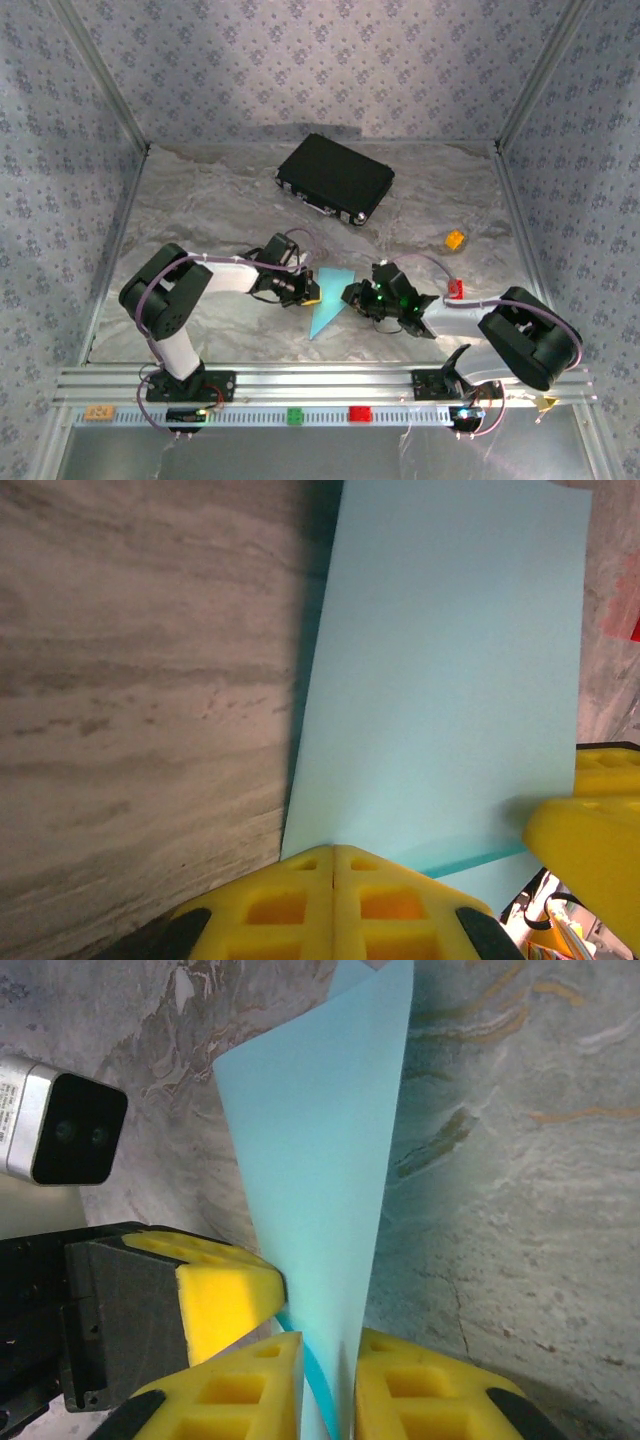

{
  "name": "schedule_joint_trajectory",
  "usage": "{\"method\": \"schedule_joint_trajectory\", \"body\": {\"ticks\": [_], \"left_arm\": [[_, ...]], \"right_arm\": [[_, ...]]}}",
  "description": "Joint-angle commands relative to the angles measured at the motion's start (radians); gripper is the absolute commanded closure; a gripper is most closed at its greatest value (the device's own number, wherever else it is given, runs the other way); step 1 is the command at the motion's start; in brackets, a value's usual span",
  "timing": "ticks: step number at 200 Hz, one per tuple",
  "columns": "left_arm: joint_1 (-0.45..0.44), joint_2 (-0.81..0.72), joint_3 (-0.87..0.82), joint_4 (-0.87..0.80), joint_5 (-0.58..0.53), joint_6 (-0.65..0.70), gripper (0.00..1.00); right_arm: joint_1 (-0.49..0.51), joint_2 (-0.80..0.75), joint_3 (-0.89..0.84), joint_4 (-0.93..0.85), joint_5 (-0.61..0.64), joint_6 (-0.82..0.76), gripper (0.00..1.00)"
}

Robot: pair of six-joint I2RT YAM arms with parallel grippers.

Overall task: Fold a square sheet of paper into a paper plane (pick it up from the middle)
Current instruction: Rotate the paper at the center of the table, then fold the wing for the fifth time at the center of the table.

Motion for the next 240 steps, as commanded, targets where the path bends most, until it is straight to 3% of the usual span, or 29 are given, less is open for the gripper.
{"method": "schedule_joint_trajectory", "body": {"ticks": [1,126,240], "left_arm": [[-0.006,0.027,-0.003,-0.011,-0.017,0.011,0.97],[-0.004,0.022,0.005,-0.013,-0.015,0.021,0.98],[0.003,0.004,0.011,-0.023,-0.011,0.032,0.97]], "right_arm": [[-0.036,0.011,0.027,0.019,-0.085,-0.075,0.75],[-0.15,0.121,0.078,0.032,-0.262,-0.16,0.72],[-0.178,0.215,0.104,0.06,-0.302,-0.177,0.82]]}}
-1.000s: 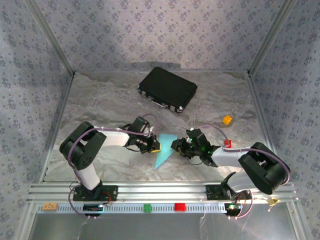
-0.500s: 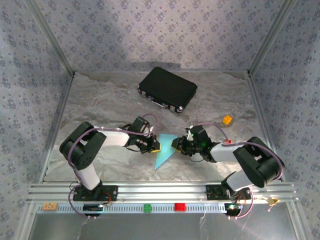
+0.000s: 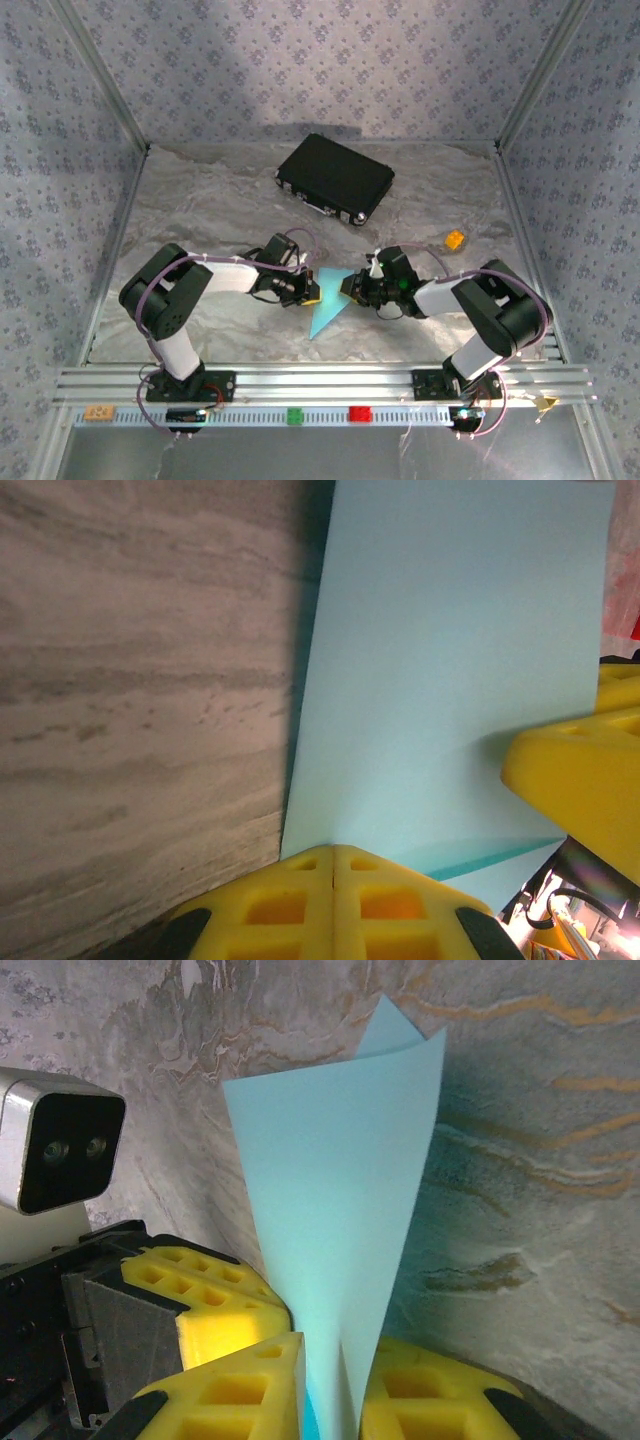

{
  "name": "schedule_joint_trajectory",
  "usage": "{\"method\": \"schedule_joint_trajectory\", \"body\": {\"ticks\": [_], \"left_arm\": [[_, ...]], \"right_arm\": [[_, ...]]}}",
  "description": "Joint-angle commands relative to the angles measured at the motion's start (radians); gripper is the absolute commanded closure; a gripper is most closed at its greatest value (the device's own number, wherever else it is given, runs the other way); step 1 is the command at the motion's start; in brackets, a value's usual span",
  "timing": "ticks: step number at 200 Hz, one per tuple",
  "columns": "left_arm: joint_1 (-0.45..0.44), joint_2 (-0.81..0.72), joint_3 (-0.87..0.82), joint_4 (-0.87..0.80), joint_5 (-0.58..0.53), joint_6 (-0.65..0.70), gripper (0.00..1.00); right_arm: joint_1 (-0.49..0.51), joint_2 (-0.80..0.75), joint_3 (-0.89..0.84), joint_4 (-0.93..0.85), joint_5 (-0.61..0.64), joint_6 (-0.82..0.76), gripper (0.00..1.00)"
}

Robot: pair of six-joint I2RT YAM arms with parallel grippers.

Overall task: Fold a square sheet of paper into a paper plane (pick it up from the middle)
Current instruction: Fold the wing for the fifth time at the center of the table.

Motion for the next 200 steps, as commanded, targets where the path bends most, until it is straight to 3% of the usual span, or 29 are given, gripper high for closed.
{"method": "schedule_joint_trajectory", "body": {"ticks": [1,22,59,90,123,200], "left_arm": [[0.003,0.004,0.009,-0.024,-0.01,0.025,0.97],[0.005,-0.001,0.01,-0.029,-0.012,0.029,0.97],[0.003,-0.021,0.0,0.019,0.0,0.024,0.94],[0.001,-0.14,-0.023,0.034,-0.053,0.042,0.78],[-0.042,-0.265,-0.016,-0.083,-0.182,0.157,0.64],[-0.289,-0.326,0.01,-0.272,-0.541,0.367,0.57]], "right_arm": [[-0.012,0.003,0.009,-0.01,-0.01,-0.024,0.81],[-0.019,-0.007,0.002,-0.019,-0.01,-0.029,0.81],[-0.02,-0.007,0.008,-0.01,-0.021,-0.016,0.95],[-0.002,-0.05,-0.016,0.005,0.051,0.063,0.97],[0.034,-0.108,-0.03,-0.02,0.188,0.183,0.98],[0.111,-0.124,-0.038,0.007,0.32,0.314,0.99]]}}
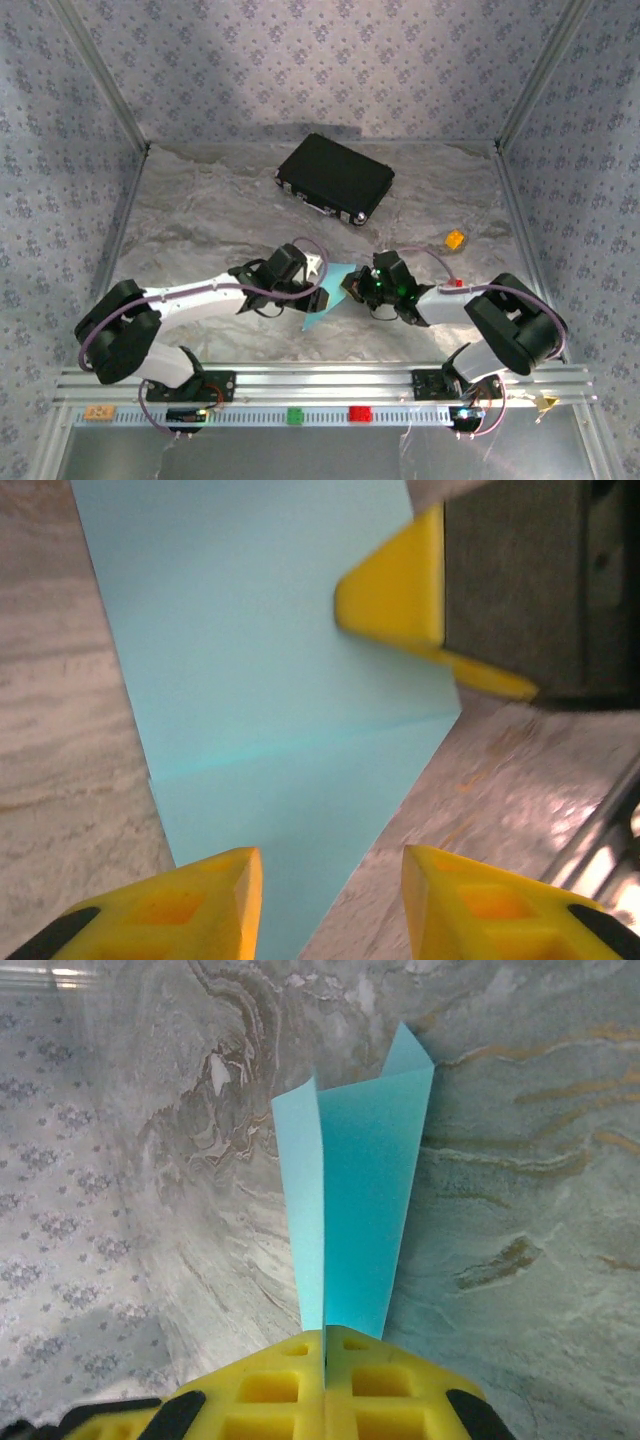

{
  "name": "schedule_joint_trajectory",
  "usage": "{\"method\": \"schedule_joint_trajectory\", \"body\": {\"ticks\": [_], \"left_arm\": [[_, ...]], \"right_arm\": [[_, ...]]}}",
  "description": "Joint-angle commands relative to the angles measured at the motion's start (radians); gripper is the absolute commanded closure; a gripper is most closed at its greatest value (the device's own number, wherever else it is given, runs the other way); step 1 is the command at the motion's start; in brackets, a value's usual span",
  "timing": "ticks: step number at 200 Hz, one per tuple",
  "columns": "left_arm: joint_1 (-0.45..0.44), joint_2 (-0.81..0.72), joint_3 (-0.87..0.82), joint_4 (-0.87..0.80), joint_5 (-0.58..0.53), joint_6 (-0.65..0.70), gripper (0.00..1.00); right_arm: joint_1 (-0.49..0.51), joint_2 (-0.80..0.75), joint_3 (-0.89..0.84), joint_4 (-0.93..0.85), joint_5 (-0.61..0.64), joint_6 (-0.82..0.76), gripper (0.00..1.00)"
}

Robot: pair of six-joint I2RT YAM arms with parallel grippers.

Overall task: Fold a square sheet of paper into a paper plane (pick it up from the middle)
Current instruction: Fold the wing for the fifth time at the center of the table.

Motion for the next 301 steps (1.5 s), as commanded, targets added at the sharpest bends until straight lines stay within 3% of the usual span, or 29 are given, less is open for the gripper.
{"method": "schedule_joint_trajectory", "body": {"ticks": [1,54,136,187,243,301], "left_arm": [[-0.063,-0.009,0.032,-0.088,-0.164,0.092,0.57],[-0.229,0.054,0.082,-0.134,-0.392,0.158,0.53],[-0.336,0.212,0.187,-0.224,-0.612,0.189,0.54],[-0.341,0.218,0.176,-0.235,-0.663,0.185,0.58],[-0.341,0.218,0.169,-0.228,-0.669,0.185,0.72],[-0.342,0.226,0.17,-0.23,-0.674,0.181,0.73]], "right_arm": [[0.013,-0.016,-0.012,0.01,0.061,0.055,0.99],[0.02,-0.021,0.002,-0.017,0.065,0.058,0.99],[0.018,-0.042,-0.002,-0.025,0.069,0.06,0.98],[0.012,-0.054,-0.005,-0.037,0.067,0.055,0.98],[0.006,-0.058,-0.006,-0.034,0.065,0.055,0.98],[0.002,-0.061,-0.007,-0.036,0.062,0.054,0.98]]}}
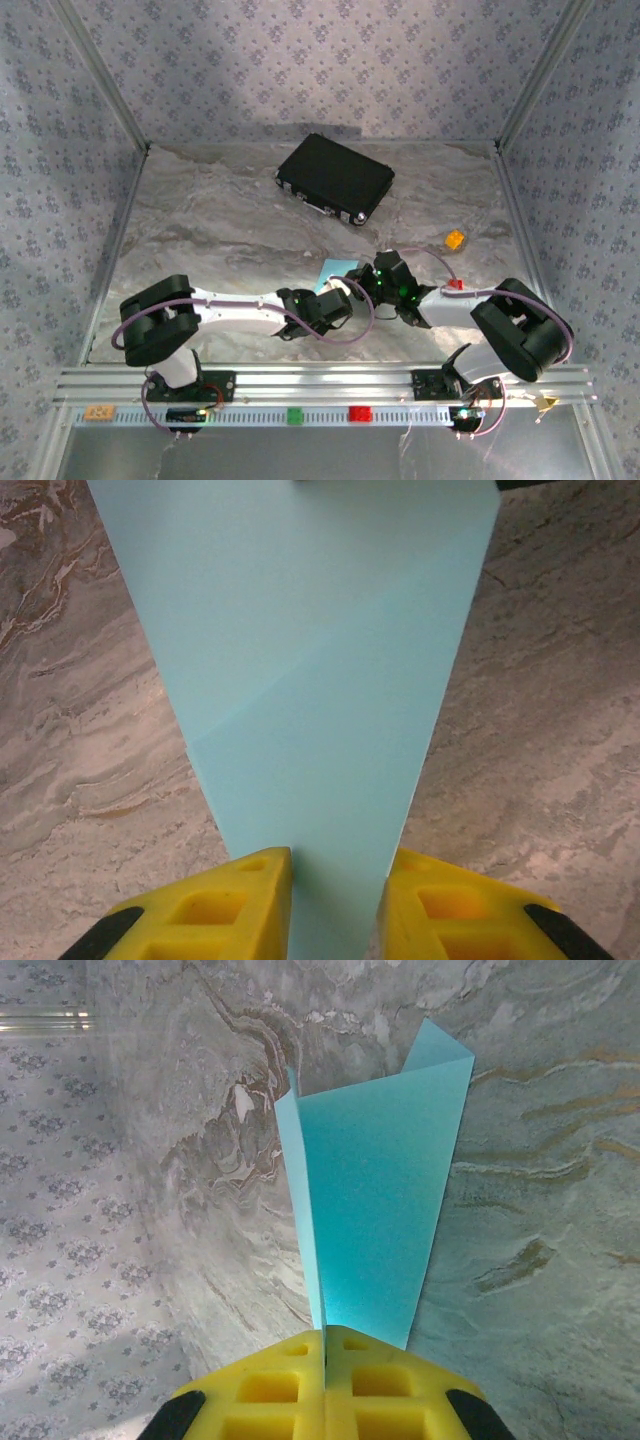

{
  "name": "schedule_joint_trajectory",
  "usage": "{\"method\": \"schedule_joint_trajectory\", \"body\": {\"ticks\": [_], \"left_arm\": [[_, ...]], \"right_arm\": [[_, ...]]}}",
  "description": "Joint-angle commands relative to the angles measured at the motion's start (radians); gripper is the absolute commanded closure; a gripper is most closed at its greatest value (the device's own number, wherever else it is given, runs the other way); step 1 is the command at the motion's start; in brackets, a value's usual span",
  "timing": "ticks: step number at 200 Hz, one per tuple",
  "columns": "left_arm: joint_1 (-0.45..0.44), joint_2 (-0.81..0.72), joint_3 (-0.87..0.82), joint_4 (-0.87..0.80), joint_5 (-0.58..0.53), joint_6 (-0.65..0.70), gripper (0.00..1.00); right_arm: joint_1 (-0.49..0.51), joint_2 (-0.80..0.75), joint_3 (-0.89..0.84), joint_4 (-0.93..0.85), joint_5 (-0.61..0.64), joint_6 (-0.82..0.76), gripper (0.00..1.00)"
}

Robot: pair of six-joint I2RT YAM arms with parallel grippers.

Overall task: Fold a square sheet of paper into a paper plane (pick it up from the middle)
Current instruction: Fold the wing for the fifth time at the center of the table.

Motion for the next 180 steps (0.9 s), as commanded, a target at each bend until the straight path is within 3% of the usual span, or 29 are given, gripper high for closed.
{"method": "schedule_joint_trajectory", "body": {"ticks": [1,30,84,140,180], "left_arm": [[-0.006,0.015,0.007,-0.021,-0.028,0.0,0.73],[-0.005,0.023,0.011,-0.025,-0.033,-0.005,0.73],[-0.005,0.024,0.012,-0.027,-0.031,-0.005,0.84],[-0.005,-0.001,0.0,-0.013,-0.015,-0.009,0.88],[0.0,0.002,-0.011,0.008,0.018,-0.036,0.96]], "right_arm": [[-0.006,-0.018,-0.005,-0.029,0.013,0.003,0.98],[-0.007,-0.018,-0.006,-0.028,0.012,0.004,0.98],[-0.008,-0.018,-0.006,-0.024,0.012,0.002,0.98],[-0.007,-0.021,-0.012,-0.028,0.011,0.003,0.98],[-0.009,-0.061,-0.019,-0.084,0.025,-0.021,0.87]]}}
